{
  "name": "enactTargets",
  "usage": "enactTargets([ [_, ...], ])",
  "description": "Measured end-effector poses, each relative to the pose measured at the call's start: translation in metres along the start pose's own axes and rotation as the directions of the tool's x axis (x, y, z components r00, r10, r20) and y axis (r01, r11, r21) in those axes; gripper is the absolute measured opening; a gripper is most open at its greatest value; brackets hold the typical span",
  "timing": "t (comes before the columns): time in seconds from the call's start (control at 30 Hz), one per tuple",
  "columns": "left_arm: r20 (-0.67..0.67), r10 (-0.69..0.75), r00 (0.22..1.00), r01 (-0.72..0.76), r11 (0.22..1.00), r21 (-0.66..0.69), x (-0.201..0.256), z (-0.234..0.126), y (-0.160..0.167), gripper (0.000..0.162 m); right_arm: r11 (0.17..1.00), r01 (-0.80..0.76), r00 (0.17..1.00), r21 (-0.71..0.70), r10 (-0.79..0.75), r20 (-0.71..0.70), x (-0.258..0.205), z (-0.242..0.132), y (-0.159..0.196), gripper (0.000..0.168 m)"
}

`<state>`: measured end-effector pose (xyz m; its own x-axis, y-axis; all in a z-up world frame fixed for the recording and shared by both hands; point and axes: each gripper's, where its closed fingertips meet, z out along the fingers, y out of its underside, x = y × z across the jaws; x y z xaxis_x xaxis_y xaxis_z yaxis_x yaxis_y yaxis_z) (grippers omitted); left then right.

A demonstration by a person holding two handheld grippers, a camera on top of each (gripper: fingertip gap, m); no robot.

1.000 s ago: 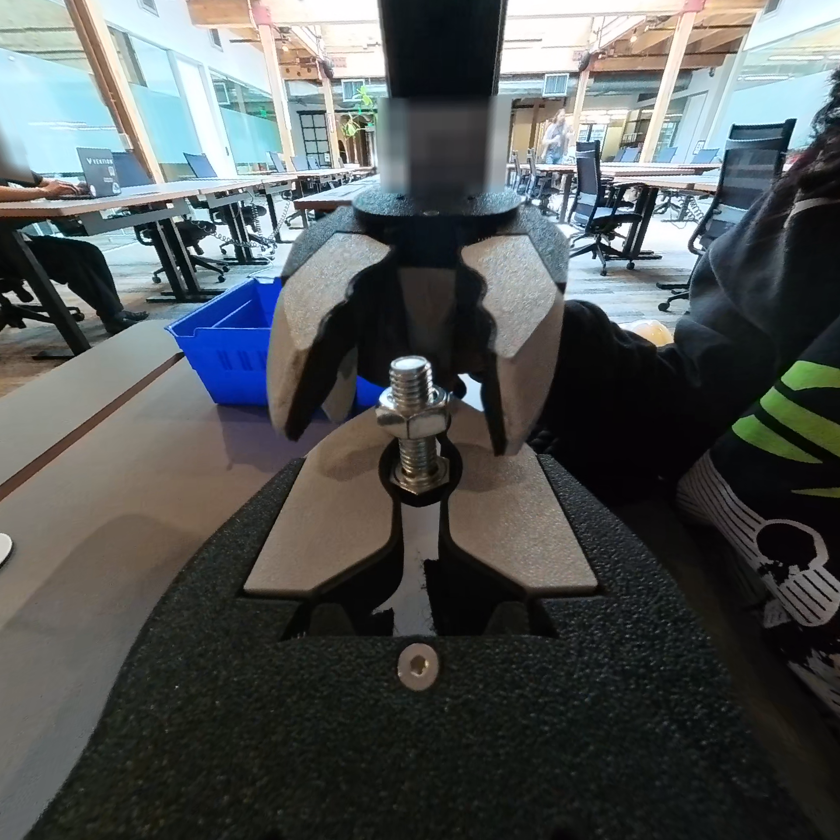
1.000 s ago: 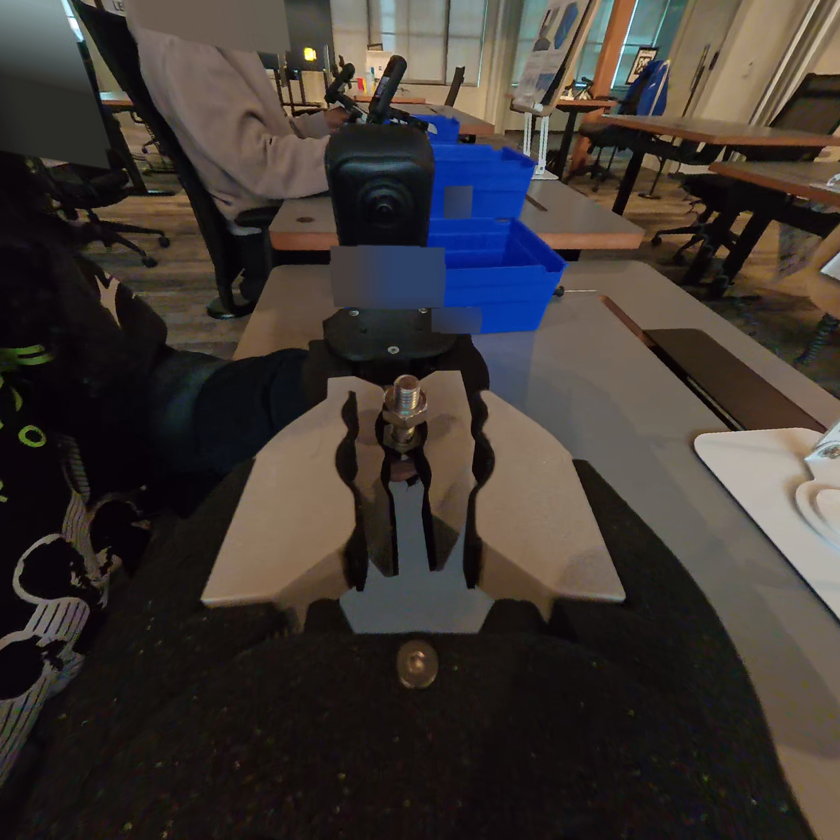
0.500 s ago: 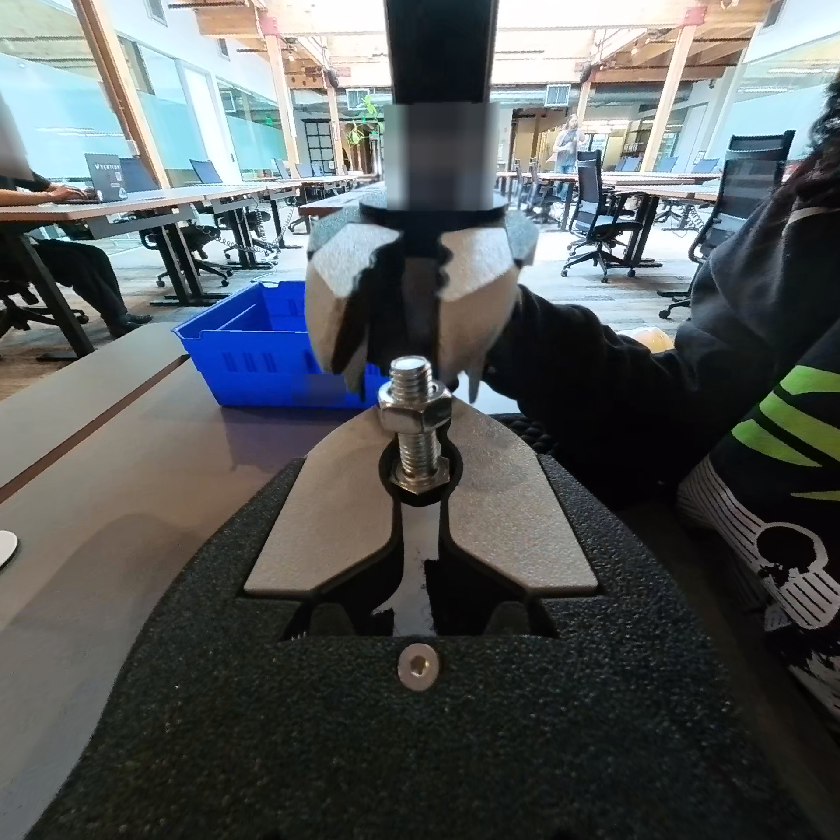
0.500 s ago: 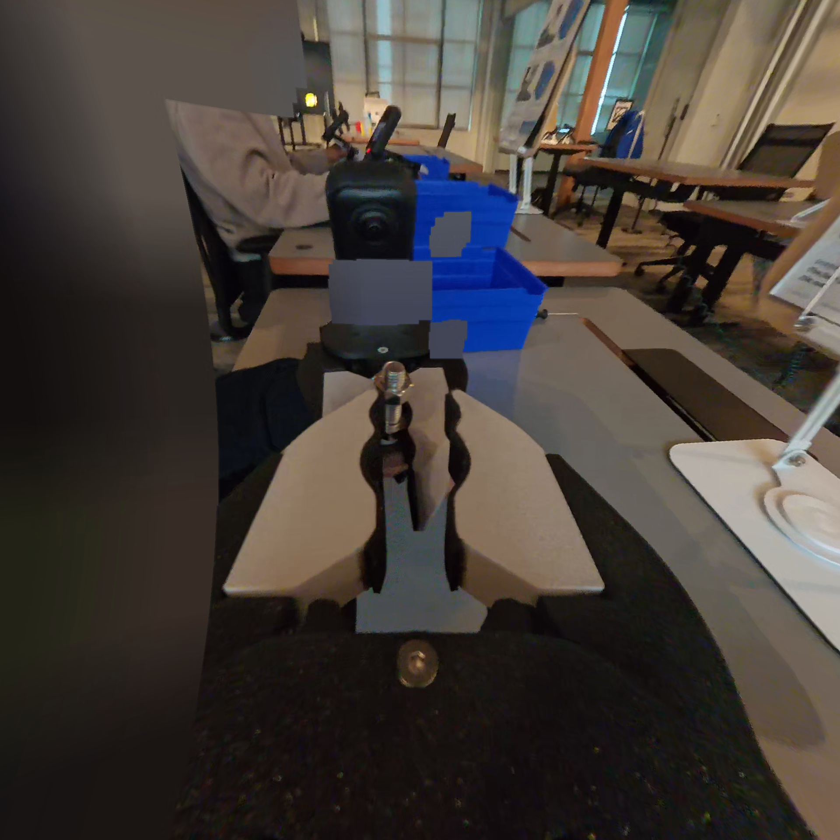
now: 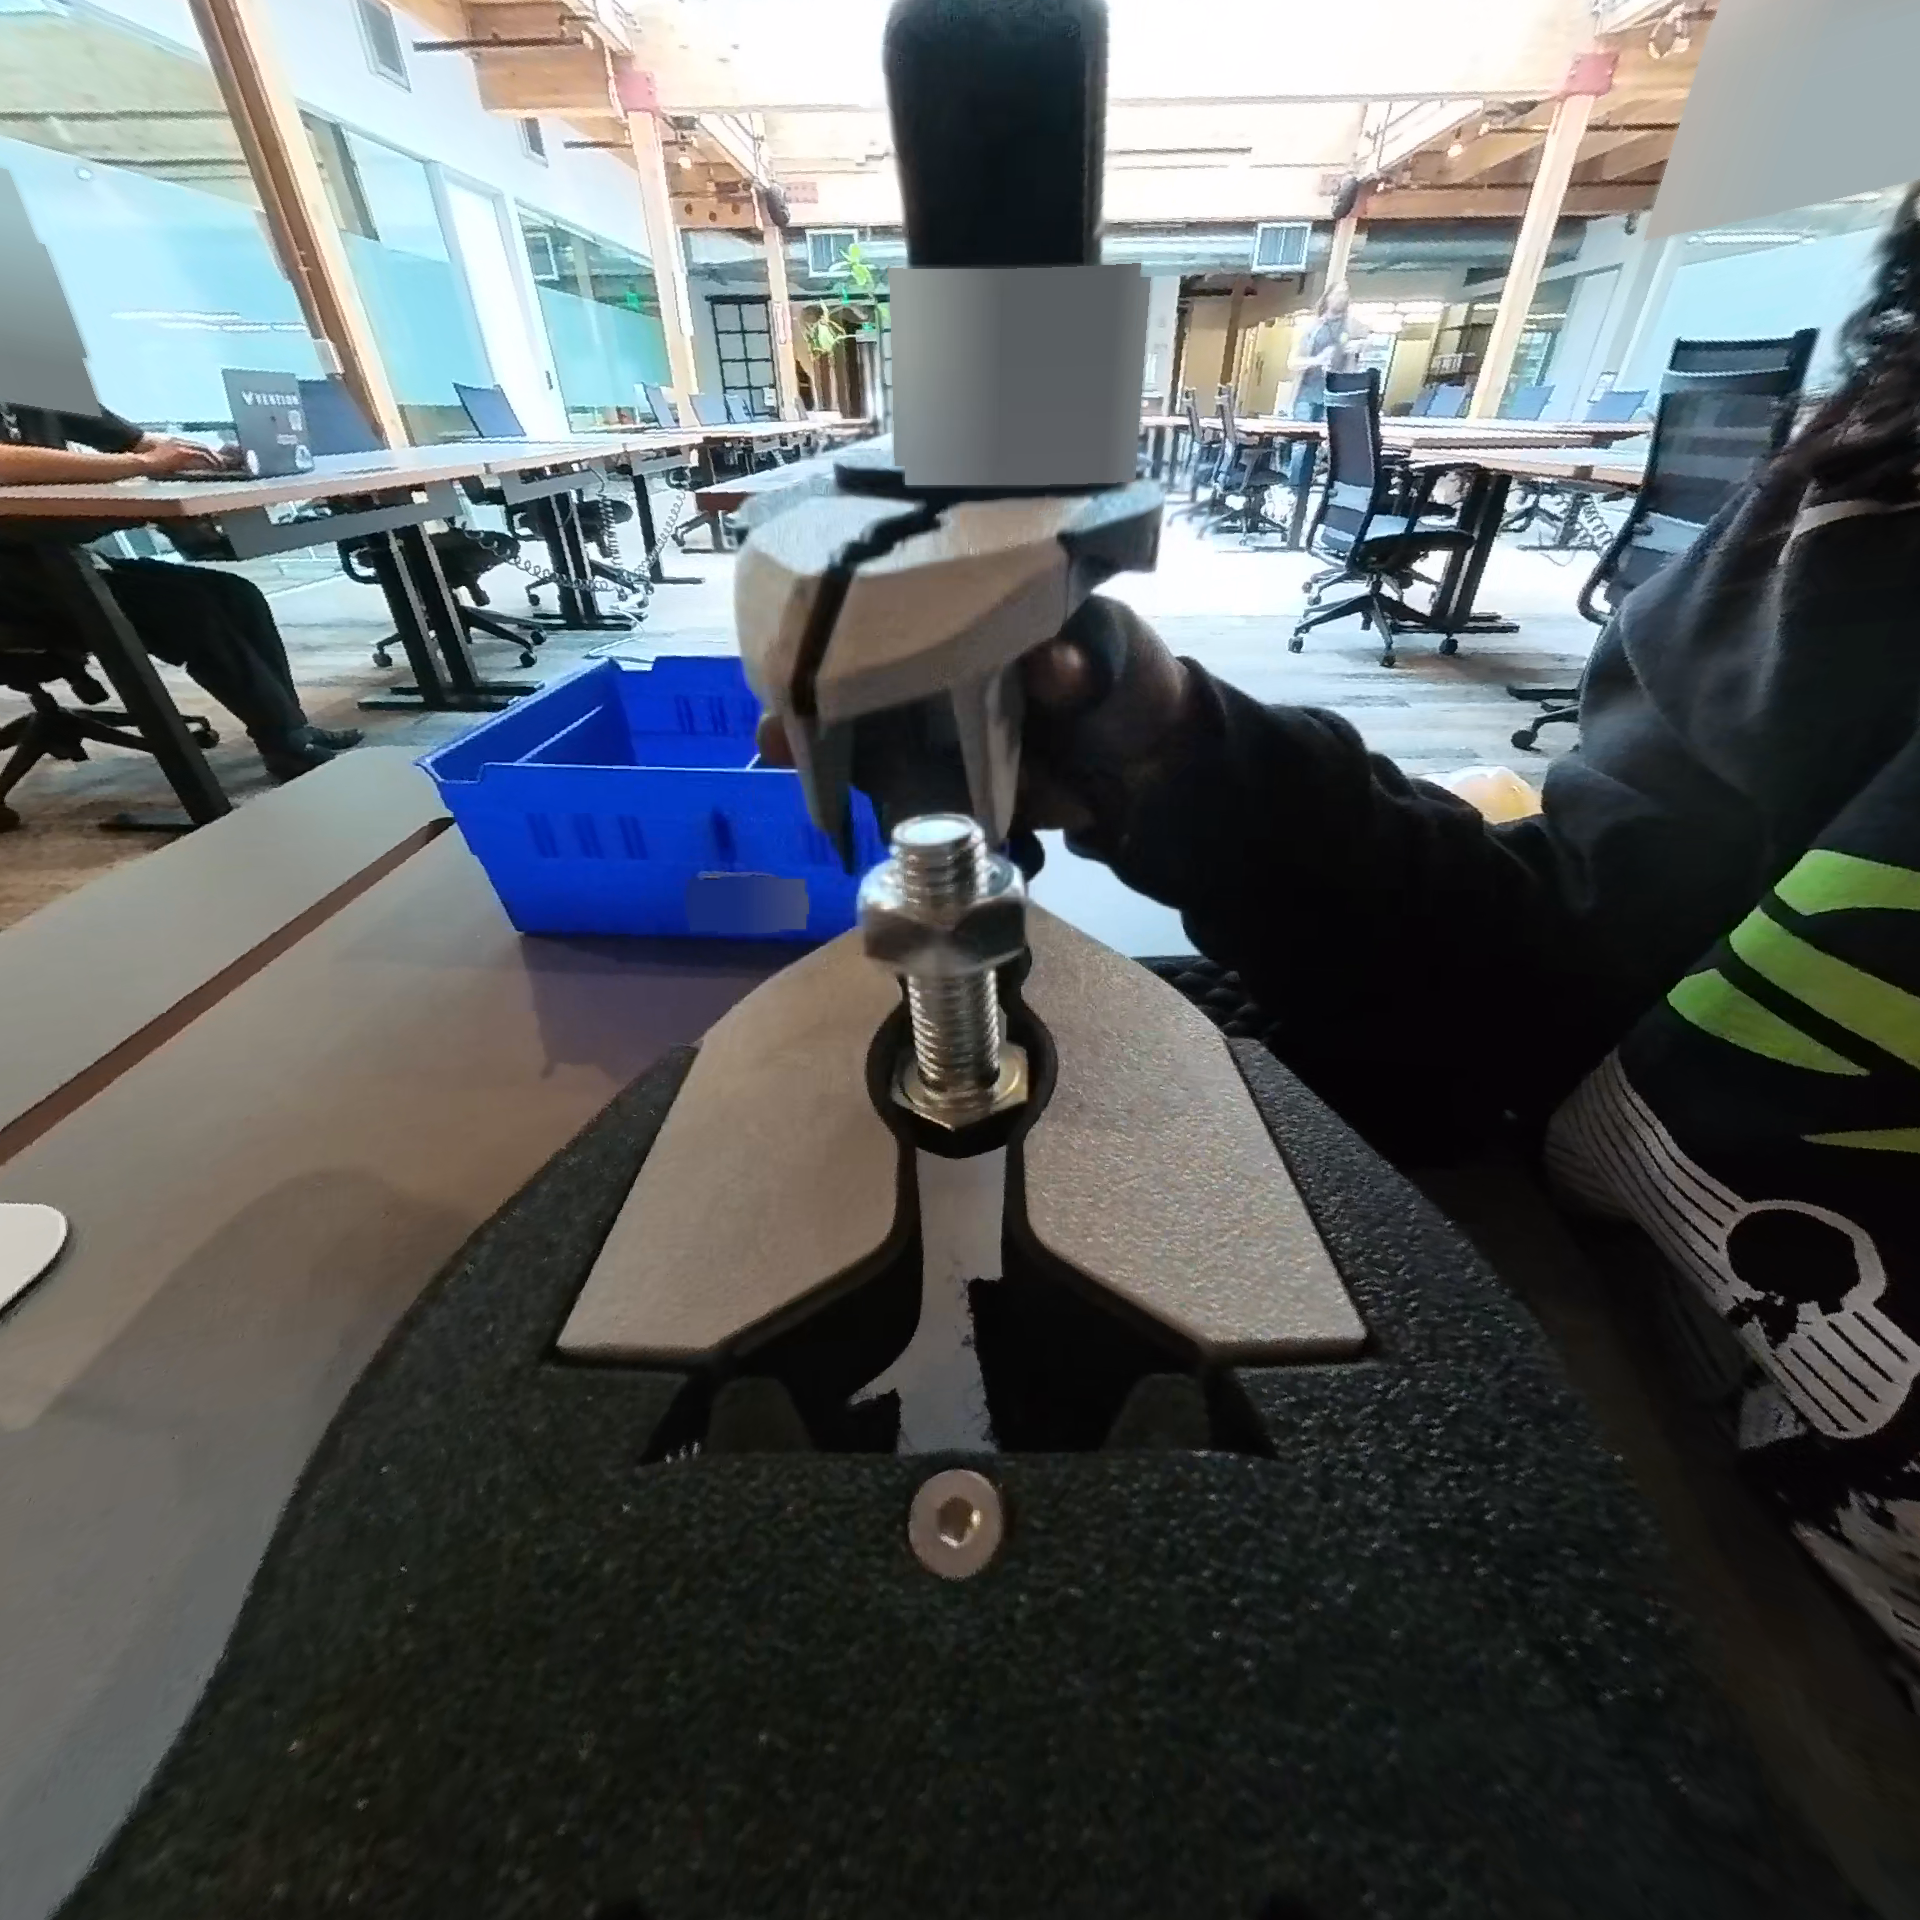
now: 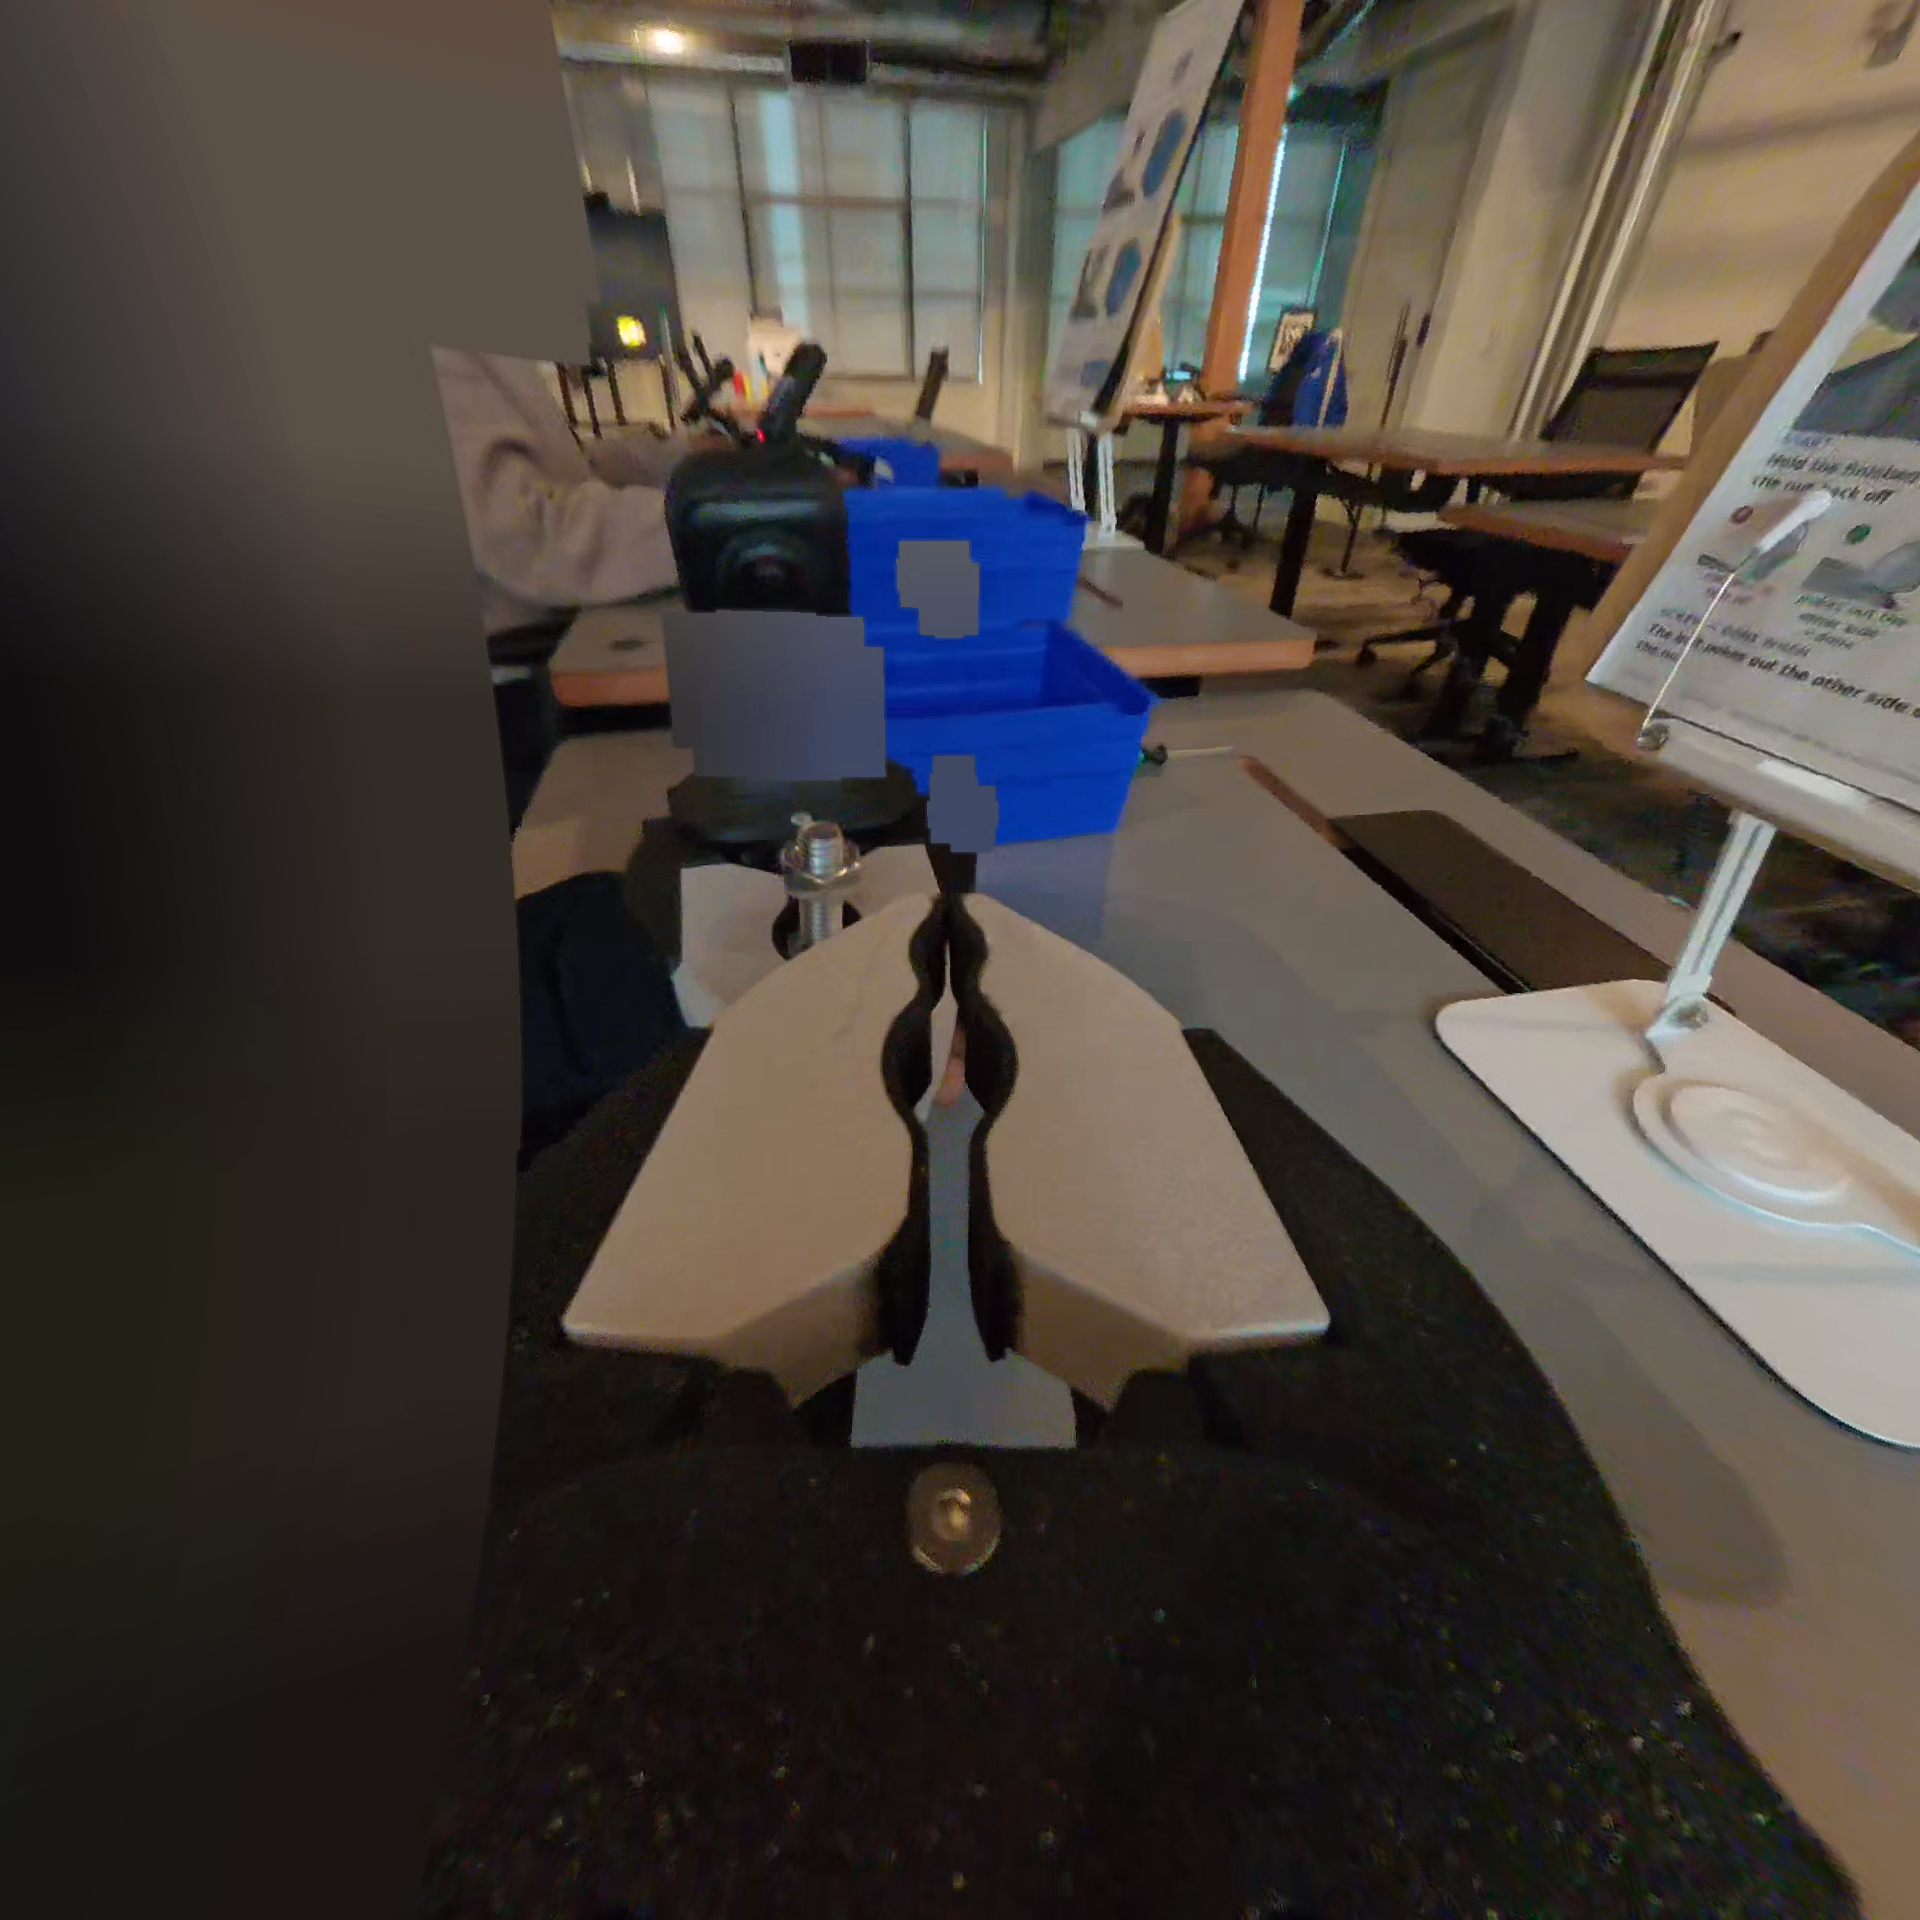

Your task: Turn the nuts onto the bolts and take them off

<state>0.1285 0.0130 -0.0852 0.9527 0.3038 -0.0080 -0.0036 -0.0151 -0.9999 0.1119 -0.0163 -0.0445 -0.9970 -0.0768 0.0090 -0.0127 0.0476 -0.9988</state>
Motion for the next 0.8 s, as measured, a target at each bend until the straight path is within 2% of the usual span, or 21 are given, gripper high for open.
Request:
enactTargets([
  [0.07, -0.004, -0.001, 1.000, 0.001, 1.000, -0.005, 0.001, 0.001, 0.001, 0.012, 1.000, 0.002, 1.000, 0.005, -0.002, 0.009, -0.002, 0.000, -0.001, 0.000],
  [0.3, -0.007, 0.000, 1.000, 0.000, 1.000, -0.012, 0.001, 0.003, 0.003, 0.009, 0.996, 0.036, 0.994, -0.077, -0.028, 0.102, -0.026, 0.028, 0.012, 0.031],
  [0.43, -0.011, 0.006, 1.000, -0.006, 1.000, -0.020, 0.003, 0.005, 0.004, 0.009, 0.998, 0.016, 0.994, -0.066, -0.008, 0.111, -0.030, 0.035, 0.011, 0.034],
  [0.5, -0.016, 0.006, 1.000, -0.007, 1.000, -0.021, 0.004, 0.005, 0.004, 0.009, 0.997, 0.014, 0.995, -0.075, -0.007, 0.098, -0.028, 0.036, 0.013, 0.032],
  [0.53, -0.015, 0.009, 1.000, -0.009, 1.000, -0.022, 0.004, 0.005, 0.004, 0.014, 0.997, 0.015, 0.996, -0.079, -0.008, 0.092, -0.027, 0.035, 0.014, 0.030],
  [0.63, -0.011, 0.001, 1.000, -0.001, 1.000, -0.007, 0.002, 0.003, 0.002, 0.009, 0.997, 0.007, 0.995, -0.076, 0.000, 0.096, -0.023, 0.026, 0.012, 0.024],
  [0.67, -0.012, 0.001, 1.000, -0.001, 1.000, -0.001, 0.002, 0.001, 0.001, 0.008, 0.997, 0.011, 0.998, -0.077, -0.006, 0.066, -0.017, 0.021, 0.012, 0.008],
  [0.7, -0.011, 0.004, 1.000, -0.004, 1.000, 0.003, 0.002, 0.000, 0.000, 0.012, 0.997, 0.019, 1.000, -0.071, -0.018, 0.020, -0.009, 0.016, 0.011, 0.000],
  [0.8, -0.012, 0.005, 1.000, -0.005, 1.000, -0.003, 0.003, 0.001, 0.001, 0.012, 0.999, 0.008, 1.000, -0.034, -0.007, 0.024, -0.007, 0.008, 0.005, 0.000],
])
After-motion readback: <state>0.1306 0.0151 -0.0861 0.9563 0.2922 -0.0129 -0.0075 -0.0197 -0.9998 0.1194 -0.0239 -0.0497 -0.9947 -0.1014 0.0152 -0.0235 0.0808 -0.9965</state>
